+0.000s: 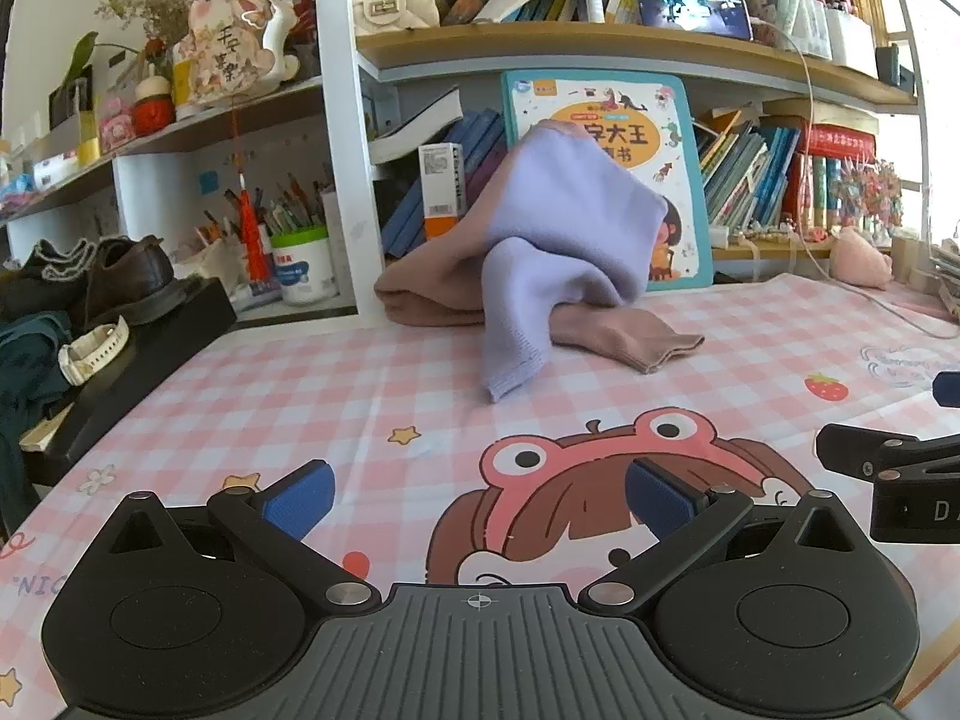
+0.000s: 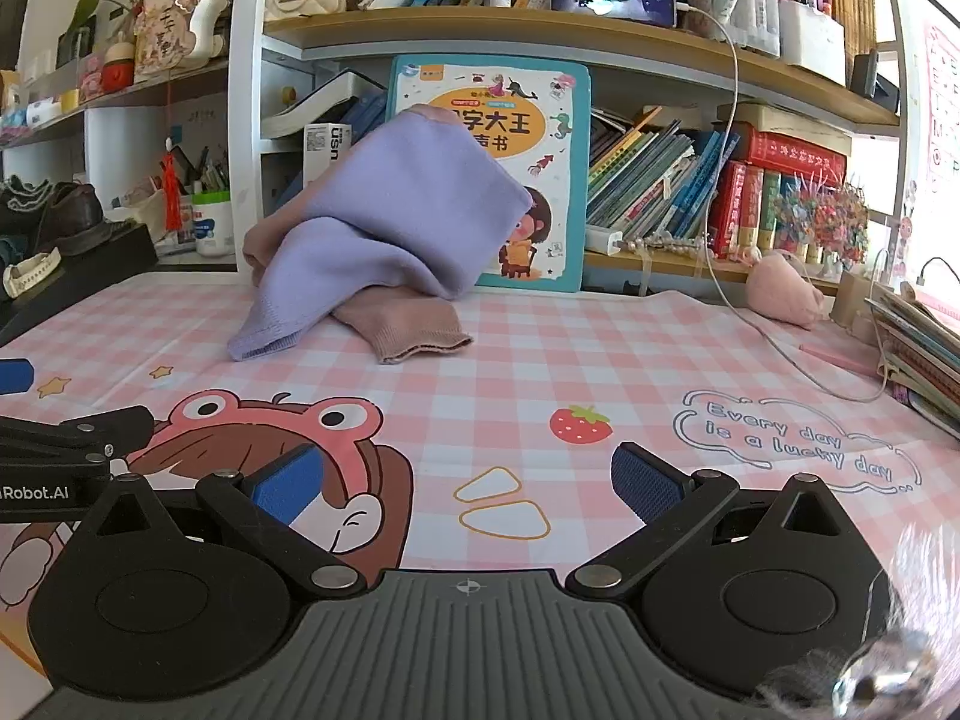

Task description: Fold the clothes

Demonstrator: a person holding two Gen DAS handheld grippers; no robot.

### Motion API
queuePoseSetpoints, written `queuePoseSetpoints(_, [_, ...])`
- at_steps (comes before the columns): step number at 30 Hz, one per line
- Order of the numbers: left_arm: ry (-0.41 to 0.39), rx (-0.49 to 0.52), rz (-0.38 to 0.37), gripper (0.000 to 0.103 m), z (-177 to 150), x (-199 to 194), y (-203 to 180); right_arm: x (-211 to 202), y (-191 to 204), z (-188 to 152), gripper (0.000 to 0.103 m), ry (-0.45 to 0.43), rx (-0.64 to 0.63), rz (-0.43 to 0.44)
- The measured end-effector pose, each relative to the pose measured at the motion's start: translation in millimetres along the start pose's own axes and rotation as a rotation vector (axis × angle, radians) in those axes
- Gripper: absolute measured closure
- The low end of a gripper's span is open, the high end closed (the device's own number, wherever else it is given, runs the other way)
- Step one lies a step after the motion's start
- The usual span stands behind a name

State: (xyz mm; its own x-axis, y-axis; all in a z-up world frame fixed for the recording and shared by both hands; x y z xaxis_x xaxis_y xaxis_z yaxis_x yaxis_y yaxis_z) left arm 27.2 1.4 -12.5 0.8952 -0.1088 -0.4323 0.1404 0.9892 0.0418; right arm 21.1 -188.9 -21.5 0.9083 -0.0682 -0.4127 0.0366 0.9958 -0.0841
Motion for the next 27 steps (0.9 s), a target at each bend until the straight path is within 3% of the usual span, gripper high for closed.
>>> queuePoseSetpoints(27, [0.013,-0.013,-0.003,0.000,-4.7,5.9,1.5,1.1,-0.2,-0.1,0.000,0.004,0.002,0.000])
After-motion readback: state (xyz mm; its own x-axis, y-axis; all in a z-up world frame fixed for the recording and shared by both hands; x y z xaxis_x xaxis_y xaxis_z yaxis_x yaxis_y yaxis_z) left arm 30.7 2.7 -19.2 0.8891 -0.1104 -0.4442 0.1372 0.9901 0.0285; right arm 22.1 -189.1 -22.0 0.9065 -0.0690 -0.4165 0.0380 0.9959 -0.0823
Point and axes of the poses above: each gripper's, at about its wrist camera, not at the fingertips, and x roughly the way its jaws point, y to its left, z to its top, the point moved 3 cm from there along x, roughly the way its jaws point, and after that the axes turned 9 degrees about -z, right-handed, at the moved point
